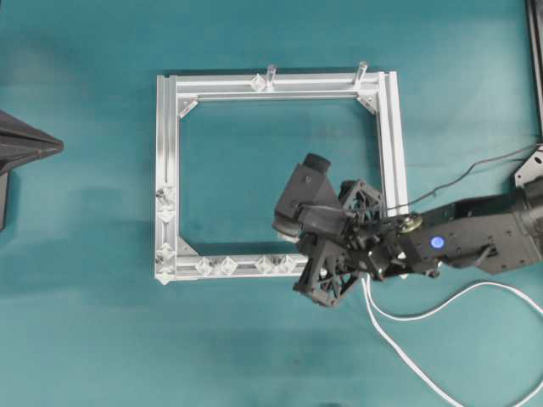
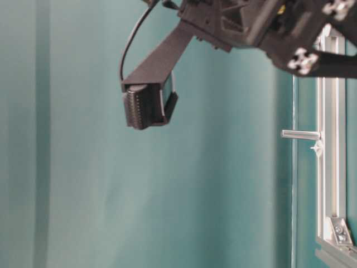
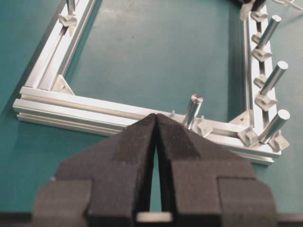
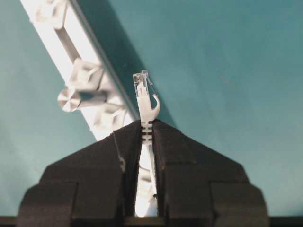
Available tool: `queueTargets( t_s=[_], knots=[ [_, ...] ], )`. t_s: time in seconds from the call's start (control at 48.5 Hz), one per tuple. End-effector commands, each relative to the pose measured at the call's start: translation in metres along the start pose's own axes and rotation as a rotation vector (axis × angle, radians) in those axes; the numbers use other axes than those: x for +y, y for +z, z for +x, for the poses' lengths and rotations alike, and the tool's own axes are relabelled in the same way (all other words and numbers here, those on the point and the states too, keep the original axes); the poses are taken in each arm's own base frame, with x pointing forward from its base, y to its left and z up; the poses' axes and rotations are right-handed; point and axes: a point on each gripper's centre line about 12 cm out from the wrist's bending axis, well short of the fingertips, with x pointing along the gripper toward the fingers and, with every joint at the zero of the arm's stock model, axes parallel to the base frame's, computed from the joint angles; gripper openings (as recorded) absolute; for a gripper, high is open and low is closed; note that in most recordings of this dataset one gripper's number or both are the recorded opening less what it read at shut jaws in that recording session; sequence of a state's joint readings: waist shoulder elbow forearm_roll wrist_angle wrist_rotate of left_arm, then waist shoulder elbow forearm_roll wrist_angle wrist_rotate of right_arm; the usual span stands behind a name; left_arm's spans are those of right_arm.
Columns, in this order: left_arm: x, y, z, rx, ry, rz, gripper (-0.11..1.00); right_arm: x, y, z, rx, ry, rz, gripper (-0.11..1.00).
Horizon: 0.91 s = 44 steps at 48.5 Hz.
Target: Move the cable alternately left and right between 8 closely spaced pins so it hooks onto each one.
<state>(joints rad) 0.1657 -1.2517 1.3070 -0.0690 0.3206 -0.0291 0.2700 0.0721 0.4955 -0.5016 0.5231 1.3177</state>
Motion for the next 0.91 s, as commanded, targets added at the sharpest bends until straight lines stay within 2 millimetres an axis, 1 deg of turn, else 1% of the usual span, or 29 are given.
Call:
queueTargets(
  t_s=[0.0, 0.186, 0.515, 0.887],
  knots=[
    [0.0, 0.004, 0.0, -0.009, 0.003, -0.004, 0.0, 0.011, 0.006, -0.008, -0.016, 0.034, 0.008, 0.09],
    [0.0, 0.004, 0.0, -0.009, 0.003, -0.004, 0.0, 0.017, 0.002, -0.01, -0.009, 0.033, -0.001, 0.09],
    [0.0, 0.004, 0.0, -0.009, 0.003, -0.004, 0.0, 0.022, -0.01, -0.013, 0.025, 0.016, 0.002, 0.09],
    [0.0, 0.004, 0.0, -0.01, 0.003, -0.006, 0.0, 0.023, -0.011, -0.012, 0.027, 0.017, -0.001, 0.09]
  ],
)
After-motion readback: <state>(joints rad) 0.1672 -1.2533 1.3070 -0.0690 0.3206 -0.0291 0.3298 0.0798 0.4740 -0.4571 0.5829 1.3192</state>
